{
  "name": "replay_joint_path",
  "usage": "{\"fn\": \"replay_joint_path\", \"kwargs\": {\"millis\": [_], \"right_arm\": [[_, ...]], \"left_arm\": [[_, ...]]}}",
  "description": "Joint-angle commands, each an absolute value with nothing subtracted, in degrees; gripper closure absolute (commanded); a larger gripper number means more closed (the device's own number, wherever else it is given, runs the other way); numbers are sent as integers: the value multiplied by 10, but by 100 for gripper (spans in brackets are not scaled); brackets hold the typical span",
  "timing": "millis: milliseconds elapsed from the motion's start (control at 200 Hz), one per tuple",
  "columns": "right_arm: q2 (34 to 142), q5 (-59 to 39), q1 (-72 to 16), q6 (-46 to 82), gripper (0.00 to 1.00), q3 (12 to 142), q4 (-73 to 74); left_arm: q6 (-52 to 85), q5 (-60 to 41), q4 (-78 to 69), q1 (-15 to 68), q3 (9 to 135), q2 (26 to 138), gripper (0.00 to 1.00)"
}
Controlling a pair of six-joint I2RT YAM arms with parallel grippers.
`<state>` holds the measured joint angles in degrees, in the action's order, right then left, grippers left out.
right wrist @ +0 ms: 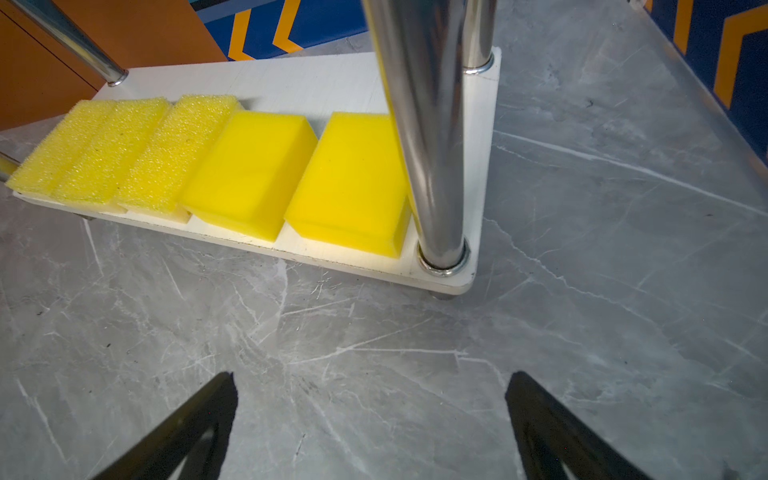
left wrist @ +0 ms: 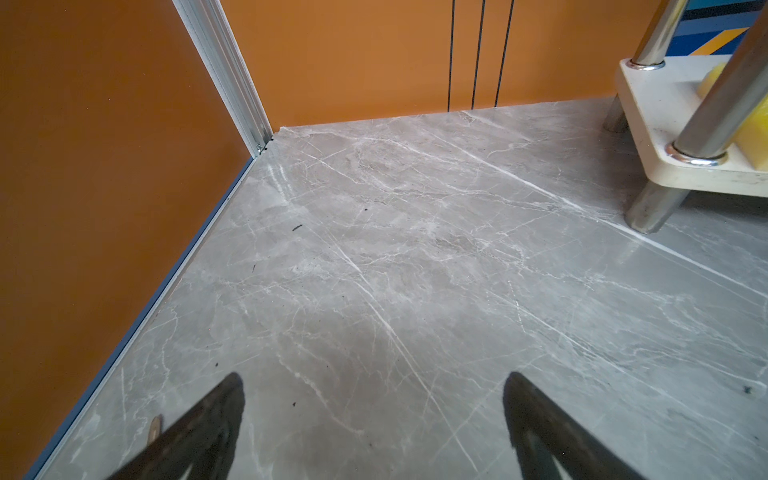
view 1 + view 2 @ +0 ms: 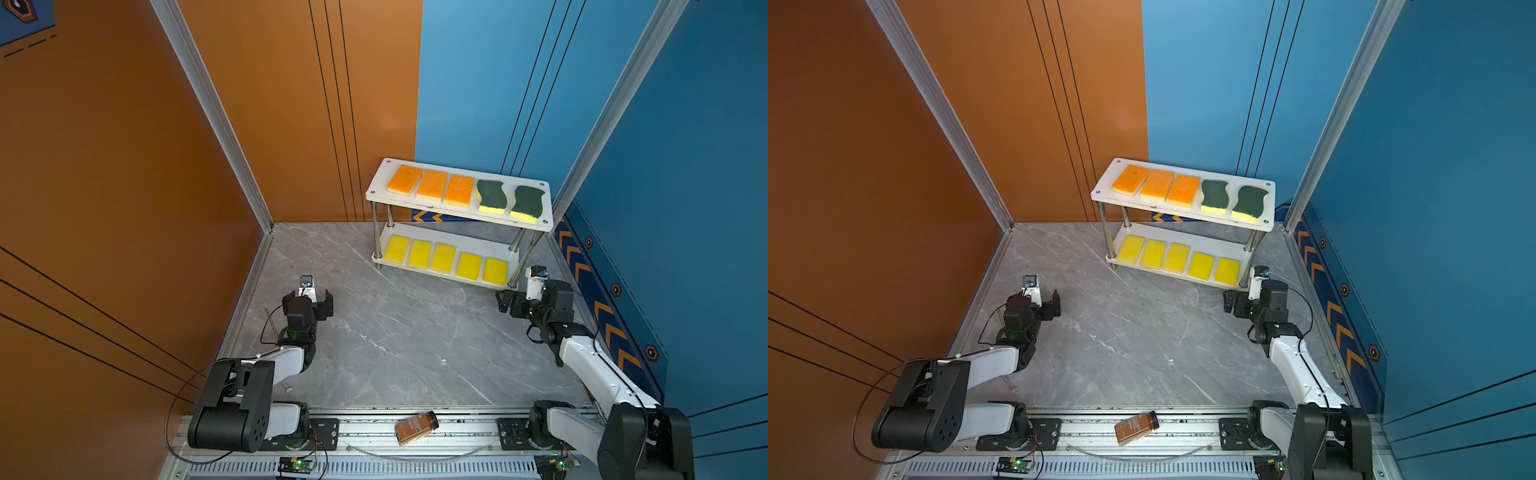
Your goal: Place and organize the cleaning sponges onto the shelf
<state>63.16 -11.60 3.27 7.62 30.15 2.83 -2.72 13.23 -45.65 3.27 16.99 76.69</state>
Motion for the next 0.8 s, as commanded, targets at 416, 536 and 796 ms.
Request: {"fn": "replay_joint_path", "kwargs": {"millis": [416,536,796], "right_arm": [[769,-45,27,61,0,220,381],[803,-47,25,57,0,236,405],[863,-8,7,36,0,244,444]], "left_arm": [[0,111,-584,22,157,829,2],[-12,110,-689,30,146,908,2],[-21,124,-631,41,169,900,2]]}}
